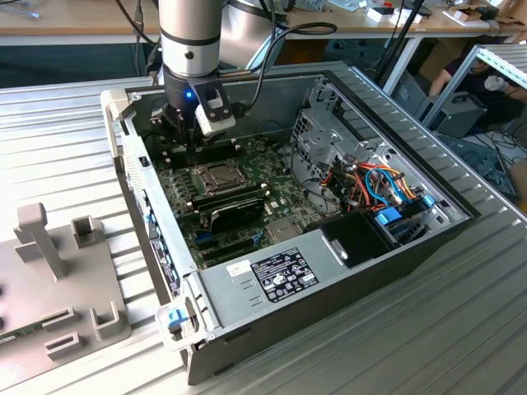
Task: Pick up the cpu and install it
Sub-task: 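Install the first cpu locking lever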
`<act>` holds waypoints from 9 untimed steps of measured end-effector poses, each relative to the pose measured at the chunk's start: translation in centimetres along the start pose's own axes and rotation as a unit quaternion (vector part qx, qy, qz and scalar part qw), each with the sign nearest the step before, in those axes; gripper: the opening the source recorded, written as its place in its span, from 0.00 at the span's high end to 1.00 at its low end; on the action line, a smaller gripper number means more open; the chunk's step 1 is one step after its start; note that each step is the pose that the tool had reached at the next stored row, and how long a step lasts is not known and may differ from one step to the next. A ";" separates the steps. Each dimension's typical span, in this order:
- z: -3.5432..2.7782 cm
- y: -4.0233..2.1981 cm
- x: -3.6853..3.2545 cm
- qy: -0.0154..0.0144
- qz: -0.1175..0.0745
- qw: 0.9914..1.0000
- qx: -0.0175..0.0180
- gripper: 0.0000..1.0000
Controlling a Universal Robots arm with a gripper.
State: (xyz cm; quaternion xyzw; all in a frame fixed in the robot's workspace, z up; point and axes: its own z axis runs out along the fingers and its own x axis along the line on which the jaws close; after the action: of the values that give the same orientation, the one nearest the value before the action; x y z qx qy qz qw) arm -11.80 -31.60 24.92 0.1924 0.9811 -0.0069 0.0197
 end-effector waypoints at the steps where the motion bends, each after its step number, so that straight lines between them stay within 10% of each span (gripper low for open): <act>1: 0.00 0.00 0.00 0.000 -0.006 1.000 0.000 0.89; 6: 0.00 0.00 0.00 0.000 -0.045 0.999 -0.002 0.89; 9: 0.00 0.00 0.00 -0.001 -0.088 0.996 -0.004 0.89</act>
State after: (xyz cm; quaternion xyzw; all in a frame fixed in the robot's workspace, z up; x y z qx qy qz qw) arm -11.80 -31.60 24.92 0.1048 0.9943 -0.0051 0.0203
